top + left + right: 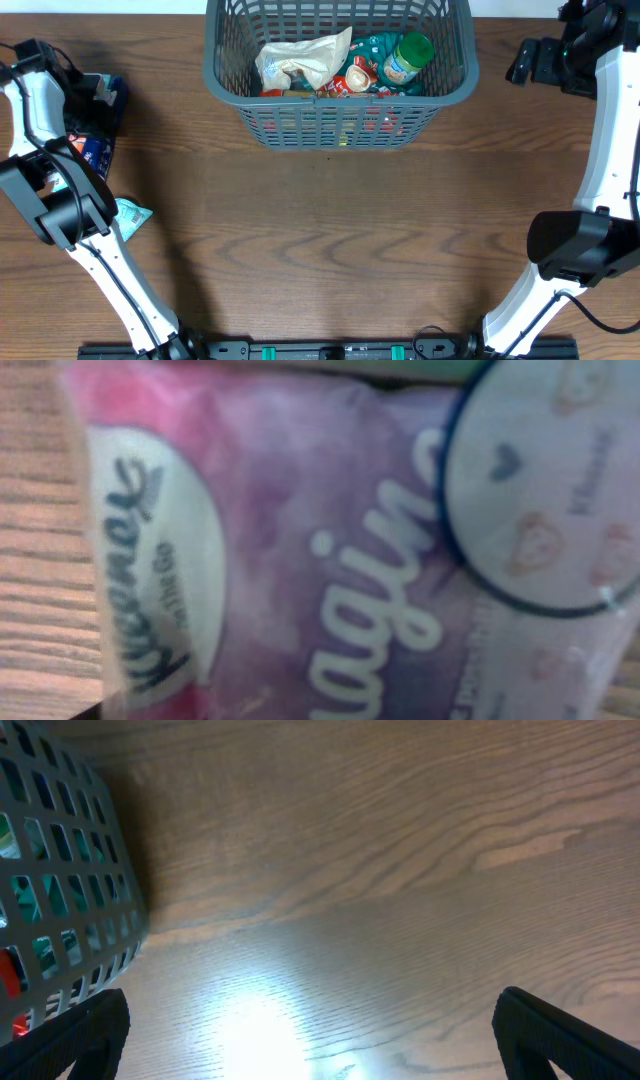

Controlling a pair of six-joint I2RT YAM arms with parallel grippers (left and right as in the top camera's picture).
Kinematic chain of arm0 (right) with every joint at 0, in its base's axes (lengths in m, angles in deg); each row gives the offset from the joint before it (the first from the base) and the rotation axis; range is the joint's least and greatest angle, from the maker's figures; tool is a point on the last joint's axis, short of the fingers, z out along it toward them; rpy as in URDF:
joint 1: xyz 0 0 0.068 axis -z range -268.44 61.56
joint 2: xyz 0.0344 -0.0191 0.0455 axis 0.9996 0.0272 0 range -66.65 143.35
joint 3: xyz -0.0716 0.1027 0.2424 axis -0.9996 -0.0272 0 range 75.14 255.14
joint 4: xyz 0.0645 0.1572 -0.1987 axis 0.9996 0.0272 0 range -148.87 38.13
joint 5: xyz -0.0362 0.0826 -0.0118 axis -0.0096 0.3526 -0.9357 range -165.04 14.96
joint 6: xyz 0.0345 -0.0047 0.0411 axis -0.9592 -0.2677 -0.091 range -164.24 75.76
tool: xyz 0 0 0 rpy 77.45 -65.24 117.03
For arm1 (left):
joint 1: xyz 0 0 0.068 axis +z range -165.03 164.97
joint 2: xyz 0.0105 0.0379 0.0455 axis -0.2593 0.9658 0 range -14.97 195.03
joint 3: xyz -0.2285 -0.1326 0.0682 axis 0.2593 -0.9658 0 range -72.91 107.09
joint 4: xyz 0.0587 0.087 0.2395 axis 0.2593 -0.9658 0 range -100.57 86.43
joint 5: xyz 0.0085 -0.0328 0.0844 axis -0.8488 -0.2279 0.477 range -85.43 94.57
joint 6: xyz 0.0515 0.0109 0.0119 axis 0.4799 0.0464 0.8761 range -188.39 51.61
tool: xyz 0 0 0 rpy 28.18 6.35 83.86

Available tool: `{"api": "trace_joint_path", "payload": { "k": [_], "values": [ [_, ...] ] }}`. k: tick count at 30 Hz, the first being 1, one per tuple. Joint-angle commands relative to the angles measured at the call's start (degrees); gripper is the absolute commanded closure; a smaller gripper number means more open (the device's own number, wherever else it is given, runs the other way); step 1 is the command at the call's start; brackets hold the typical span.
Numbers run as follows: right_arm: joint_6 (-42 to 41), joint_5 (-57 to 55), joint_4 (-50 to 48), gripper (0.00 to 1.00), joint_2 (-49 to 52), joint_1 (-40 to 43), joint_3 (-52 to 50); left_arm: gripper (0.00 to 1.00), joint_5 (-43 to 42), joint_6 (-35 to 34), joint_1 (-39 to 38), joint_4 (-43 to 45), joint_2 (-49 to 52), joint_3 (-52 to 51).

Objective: Pack container
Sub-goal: 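Move the left gripper to the Kleenex tissue pack and grasp it, then lift the tissue pack and lower it into the basket with left gripper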

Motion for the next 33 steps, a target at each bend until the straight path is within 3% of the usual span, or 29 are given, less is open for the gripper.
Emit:
{"api": "trace_joint_path", "payload": {
  "k": [1,4,11,18,23,26,33],
  "values": [
    [-0.7,0.2,0.3,0.01,0.4,0.1,-0.2,0.54,-0.1,-0.1,1.2,-1.4,0.4,-0.1],
    [0.0,0.2,0.7,0.01,0.4,0.2,-0.2,0.7,-0.1,-0.3,2.0,-2.5,0.4,-0.1],
    [2.7,0.1,0.8,0.01,0.4,0.2,-0.2,0.94,-0.2,-4.9,1.4,-8.6,-1.8,-0.1],
    [3.4,0.2,0.7,0.01,0.4,0.1,-0.2,0.95,-0.2,-15.0,-2.5,-11.9,-13.6,0.3],
    [3.4,0.2,0.9,0.01,0.4,0.1,-0.2,0.94,-0.2,-16.7,-8.6,-11.7,-27.1,1.3],
    [3.4,0.2,0.9,0.01,0.4,0.1,-0.2,0.94,-0.2,-12.0,-13.9,-9.9,-34.1,2.2],
    [4.1,0.2,0.8,0.01,0.4,0.2,-0.2,0.94,-0.1,14.8,-32.4,-4.2,-43.3,2.4]
  ]
}}
